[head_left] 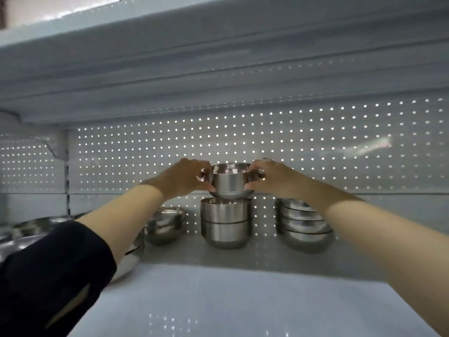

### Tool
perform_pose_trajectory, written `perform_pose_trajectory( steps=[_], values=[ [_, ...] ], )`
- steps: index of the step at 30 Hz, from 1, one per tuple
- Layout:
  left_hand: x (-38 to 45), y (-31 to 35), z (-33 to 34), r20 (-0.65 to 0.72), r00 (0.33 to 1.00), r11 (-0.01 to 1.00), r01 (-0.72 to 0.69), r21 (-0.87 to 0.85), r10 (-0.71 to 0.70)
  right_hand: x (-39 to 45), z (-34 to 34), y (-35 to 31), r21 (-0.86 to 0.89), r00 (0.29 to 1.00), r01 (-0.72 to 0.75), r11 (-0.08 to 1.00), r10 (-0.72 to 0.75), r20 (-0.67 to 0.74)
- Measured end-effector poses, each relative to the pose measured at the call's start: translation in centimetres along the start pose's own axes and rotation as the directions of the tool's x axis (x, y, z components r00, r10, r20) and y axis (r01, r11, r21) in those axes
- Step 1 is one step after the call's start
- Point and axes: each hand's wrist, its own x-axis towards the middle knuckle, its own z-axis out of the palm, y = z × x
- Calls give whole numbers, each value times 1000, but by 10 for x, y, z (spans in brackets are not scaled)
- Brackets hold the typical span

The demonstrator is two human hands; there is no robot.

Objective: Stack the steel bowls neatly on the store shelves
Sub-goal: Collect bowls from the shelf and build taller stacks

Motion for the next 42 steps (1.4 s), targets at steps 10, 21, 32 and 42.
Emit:
perform_pose_trajectory(
  steps=[10, 21, 32, 42],
  values=[
    [5, -31, 29, 77, 997, 1000, -24, 18, 23, 10, 32, 2, -43, 988, -113, 993, 117, 103],
    [-6, -19, 22, 79, 997, 998, 16, 61, -21, 3, 30, -1, -24, 981, -133, 991, 135, 137],
    [20, 128, 77, 175, 984, 953, 90, -288, -40, -75, -55, 82, -34, 948, -311, 950, 312, 60],
    [12, 123, 146, 89, 996, 763, 47, -645, 13, -92, -31, 102, -29, 980, -198, 980, 198, 6]
  ],
)
